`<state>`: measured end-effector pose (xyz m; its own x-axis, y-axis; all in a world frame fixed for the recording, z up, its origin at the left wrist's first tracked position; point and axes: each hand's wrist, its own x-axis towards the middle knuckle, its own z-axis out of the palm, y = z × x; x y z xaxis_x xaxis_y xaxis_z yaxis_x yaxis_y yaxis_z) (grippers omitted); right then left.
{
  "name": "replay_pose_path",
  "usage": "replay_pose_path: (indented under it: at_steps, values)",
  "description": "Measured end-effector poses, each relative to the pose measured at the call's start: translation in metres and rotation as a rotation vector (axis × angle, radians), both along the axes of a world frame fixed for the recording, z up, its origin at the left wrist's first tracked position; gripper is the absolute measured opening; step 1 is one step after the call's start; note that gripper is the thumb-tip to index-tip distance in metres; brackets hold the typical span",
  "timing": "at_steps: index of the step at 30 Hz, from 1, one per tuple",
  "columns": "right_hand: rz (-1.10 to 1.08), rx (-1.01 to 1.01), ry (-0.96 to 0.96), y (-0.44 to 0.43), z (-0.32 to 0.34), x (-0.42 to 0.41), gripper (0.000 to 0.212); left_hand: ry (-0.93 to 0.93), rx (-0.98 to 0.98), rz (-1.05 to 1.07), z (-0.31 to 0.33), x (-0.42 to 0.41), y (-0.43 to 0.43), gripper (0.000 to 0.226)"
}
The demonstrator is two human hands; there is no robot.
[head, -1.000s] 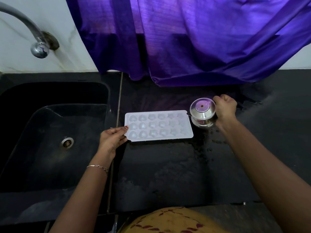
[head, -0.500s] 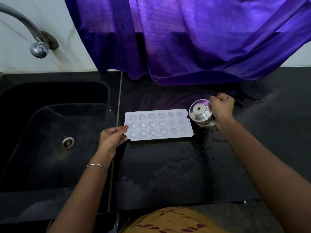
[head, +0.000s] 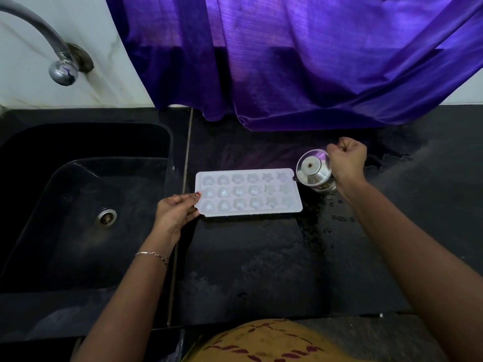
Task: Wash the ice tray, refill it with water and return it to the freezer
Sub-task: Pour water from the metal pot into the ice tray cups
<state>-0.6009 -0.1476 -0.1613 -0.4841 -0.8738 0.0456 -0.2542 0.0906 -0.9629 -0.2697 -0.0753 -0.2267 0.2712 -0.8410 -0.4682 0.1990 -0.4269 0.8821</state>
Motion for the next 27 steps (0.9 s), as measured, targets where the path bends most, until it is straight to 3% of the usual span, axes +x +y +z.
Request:
replay_pose_path:
  at_steps: [27]
  values:
    - [-0.002, -0.006, 0.043, -0.0066, 0.0059, -0.0049, 0.04, 0.01, -0.001, 0.006, 0.0005, -0.0004, 0.0011, 0.014]
